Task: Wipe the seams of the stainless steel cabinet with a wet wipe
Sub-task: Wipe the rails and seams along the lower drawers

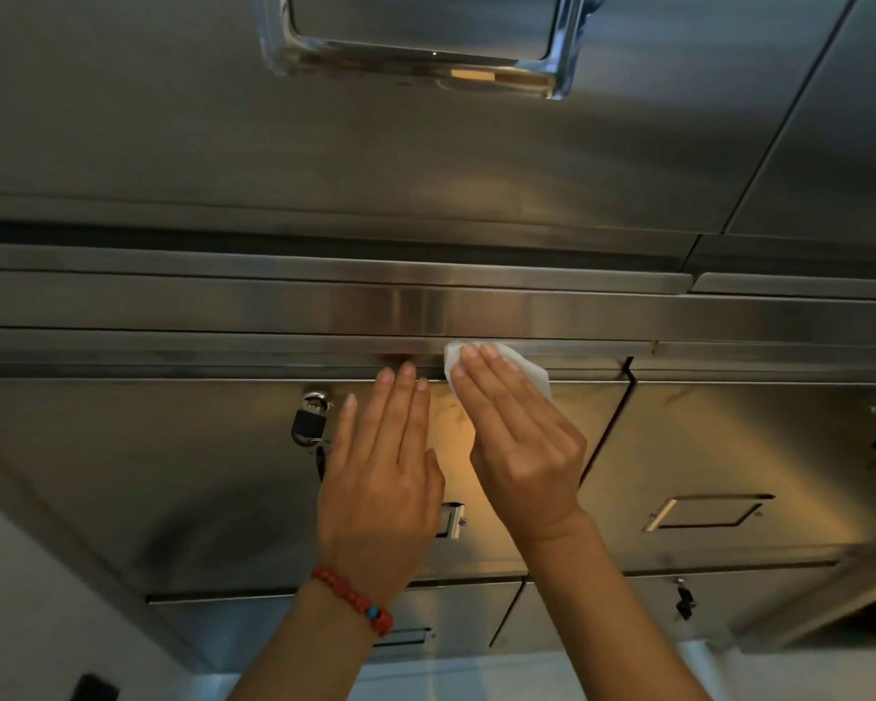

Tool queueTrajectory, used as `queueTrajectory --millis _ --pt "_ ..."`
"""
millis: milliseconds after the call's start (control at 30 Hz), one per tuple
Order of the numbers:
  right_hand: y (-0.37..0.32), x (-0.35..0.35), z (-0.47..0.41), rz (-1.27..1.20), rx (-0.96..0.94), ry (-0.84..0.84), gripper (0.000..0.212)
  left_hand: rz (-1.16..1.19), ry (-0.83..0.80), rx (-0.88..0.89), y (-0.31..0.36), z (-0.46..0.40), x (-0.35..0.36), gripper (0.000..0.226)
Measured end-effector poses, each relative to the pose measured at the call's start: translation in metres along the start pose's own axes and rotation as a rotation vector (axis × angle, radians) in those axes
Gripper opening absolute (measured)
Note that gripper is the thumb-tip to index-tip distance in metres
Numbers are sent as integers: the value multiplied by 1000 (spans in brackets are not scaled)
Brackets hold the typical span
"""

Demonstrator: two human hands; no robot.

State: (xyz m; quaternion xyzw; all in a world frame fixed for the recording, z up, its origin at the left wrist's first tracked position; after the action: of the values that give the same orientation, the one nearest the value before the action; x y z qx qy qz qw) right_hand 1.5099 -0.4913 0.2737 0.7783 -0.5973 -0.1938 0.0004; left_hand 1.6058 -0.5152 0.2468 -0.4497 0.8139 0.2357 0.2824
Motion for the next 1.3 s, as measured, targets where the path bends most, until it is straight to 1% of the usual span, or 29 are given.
queueTrajectory --millis 233,300,467,667,833,933,1167,1300 --pt "10 -7 1 5 -41 -19 19 -4 9 -4 1 1 1 48" --pt "17 -10 4 5 -25 -16 19 4 11 -12 1 1 1 47" --pt "33 -18 10 17 25 -18 29 4 3 -25 2 1 2 48" --pt "45 -29 13 34 44 -15 27 -2 -21 -30 0 2 3 49" --pt "62 -41 21 84 77 -9 30 -3 -11 -29 1 1 3 48" --pt "67 -44 23 98 90 -15 33 -4 -33 -46 3 1 2 49" --pt "63 -49 19 92 145 -32 35 -42 -139 -44 3 -1 -4 54" --pt "55 -51 14 74 132 -40 37 -36 -136 -54 3 5 -11 55"
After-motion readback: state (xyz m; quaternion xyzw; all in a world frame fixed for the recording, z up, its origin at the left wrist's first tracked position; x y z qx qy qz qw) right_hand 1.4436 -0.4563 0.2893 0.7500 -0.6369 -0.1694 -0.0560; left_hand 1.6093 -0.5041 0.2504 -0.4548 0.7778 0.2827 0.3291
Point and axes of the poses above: each hand's wrist, its own z-axis away from the middle knuckle, its own x-axis out of the palm, y = z × x, the point moved 6 cm from there along -z, towards the middle knuckle, and after that the axes turned 6 degrees about -x, right-handed, at the moved point
